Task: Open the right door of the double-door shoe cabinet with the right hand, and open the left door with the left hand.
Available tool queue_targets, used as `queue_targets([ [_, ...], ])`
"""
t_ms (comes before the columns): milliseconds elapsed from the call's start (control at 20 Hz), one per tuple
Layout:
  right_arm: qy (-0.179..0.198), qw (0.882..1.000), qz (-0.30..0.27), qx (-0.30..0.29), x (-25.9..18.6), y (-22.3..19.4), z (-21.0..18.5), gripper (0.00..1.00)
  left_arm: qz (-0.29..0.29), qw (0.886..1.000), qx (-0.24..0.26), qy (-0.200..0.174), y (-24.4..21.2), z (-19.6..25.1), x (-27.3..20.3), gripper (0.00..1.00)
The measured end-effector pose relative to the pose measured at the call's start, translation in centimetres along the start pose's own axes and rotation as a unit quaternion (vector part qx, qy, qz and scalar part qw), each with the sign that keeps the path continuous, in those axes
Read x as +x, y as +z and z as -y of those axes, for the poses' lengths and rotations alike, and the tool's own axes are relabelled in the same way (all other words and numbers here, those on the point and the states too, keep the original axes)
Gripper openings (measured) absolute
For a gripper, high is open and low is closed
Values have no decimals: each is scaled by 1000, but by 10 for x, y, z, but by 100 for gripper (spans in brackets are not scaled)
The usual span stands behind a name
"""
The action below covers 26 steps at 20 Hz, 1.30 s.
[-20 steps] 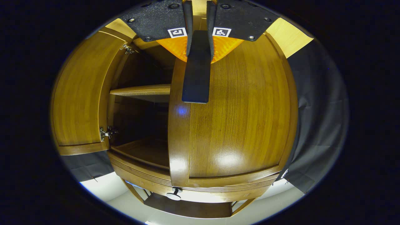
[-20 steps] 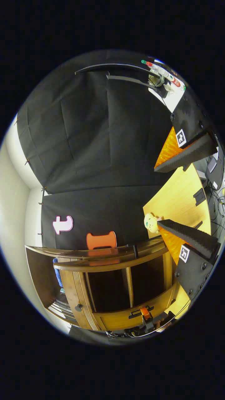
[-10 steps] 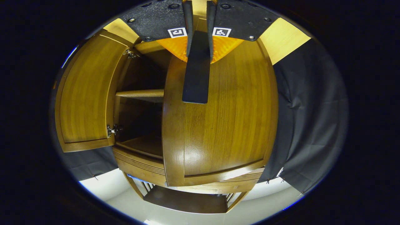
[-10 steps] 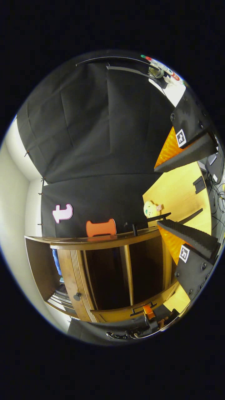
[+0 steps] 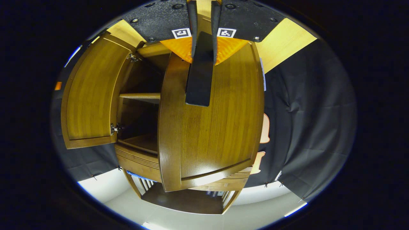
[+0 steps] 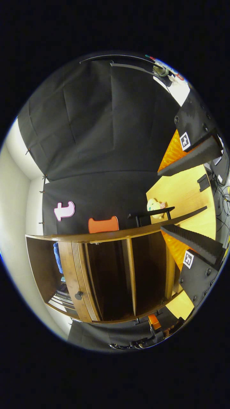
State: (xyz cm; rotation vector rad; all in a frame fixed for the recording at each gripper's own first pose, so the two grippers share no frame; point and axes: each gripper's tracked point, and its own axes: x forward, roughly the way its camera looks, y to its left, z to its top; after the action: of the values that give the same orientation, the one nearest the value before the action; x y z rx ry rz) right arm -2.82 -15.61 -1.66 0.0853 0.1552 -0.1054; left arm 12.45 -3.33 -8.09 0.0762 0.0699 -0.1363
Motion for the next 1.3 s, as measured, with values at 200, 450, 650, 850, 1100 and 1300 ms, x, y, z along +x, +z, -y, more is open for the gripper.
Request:
queue_targets([
  [200, 6, 1000, 2, -4, 1, 2, -11, 92, -4, 1000, 4, 2, 3, -9, -12, 15],
  [450, 1, 1000, 3, -1, 1, -2, -34, 89, -12, 1000, 9, 7, 2, -19, -20, 12],
  [650, -3, 1000, 4, -2, -3, -5, -54, 89, -18, 1000, 10, 9, 5, -36, -36, 10],
  [850, -5, 1000, 6, -1, -6, -6, -78, 89, -20, 1000, 11, 2, 6, -54, -47, 10],
  [1100, -1, 1000, 5, -6, -11, -11, -111, 89, -24, 1000, 11, 12, 10, -84, -63, 6],
  [1300, 6, 1000, 3, -5, -14, -14, -137, 89, -28, 999, 8, 16, 12, -114, -73, 3],
])
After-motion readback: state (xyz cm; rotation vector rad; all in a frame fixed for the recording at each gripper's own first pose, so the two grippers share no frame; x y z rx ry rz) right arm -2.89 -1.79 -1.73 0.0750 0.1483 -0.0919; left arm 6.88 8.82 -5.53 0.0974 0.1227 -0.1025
